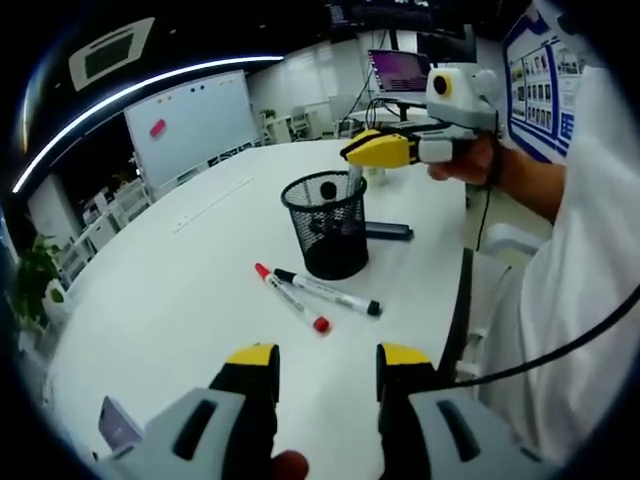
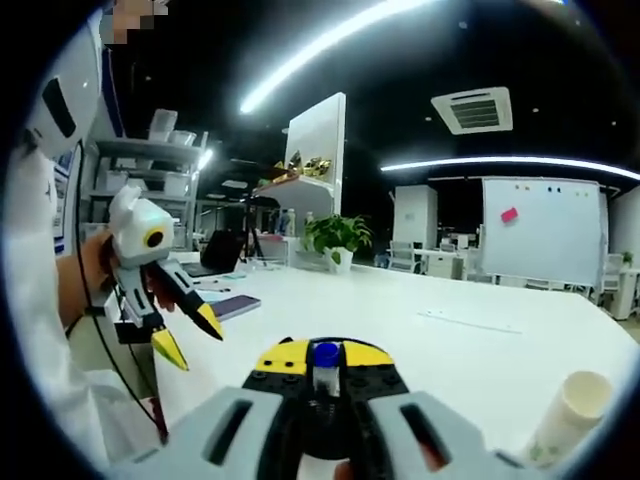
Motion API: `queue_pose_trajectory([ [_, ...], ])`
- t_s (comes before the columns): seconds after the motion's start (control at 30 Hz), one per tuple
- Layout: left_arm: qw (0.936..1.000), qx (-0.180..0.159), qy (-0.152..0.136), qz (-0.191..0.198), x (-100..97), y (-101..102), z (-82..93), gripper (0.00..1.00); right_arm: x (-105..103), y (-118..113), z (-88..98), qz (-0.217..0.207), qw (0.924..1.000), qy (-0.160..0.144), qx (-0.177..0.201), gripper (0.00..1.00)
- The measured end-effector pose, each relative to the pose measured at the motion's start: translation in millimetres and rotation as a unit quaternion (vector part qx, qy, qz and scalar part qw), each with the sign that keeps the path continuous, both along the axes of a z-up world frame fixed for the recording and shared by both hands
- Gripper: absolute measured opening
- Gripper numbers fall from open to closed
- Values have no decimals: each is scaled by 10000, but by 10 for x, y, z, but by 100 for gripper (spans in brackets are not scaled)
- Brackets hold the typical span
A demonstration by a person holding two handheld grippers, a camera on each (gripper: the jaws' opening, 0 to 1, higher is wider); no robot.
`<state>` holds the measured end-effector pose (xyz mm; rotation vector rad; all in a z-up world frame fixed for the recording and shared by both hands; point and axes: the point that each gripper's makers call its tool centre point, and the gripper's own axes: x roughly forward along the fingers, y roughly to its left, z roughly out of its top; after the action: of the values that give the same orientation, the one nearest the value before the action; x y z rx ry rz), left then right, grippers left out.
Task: Place the scattered laser pointers and whiteboard markers into the pen holder and stack the scattered paper cups together
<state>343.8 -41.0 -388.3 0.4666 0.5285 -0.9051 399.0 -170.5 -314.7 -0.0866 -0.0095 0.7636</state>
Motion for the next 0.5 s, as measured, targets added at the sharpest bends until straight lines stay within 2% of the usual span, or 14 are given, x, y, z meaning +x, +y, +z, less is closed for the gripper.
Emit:
queue_pose_trajectory([
  [0.37,10000,27,-3,6,-3,15,6,40,-16,-7,-17,-18,9999,-92,-107,11],
  [0.5,10000,5,-6,6,-7,5,1,40,-18,-18,-23,-17,9998,-110,-148,14],
])
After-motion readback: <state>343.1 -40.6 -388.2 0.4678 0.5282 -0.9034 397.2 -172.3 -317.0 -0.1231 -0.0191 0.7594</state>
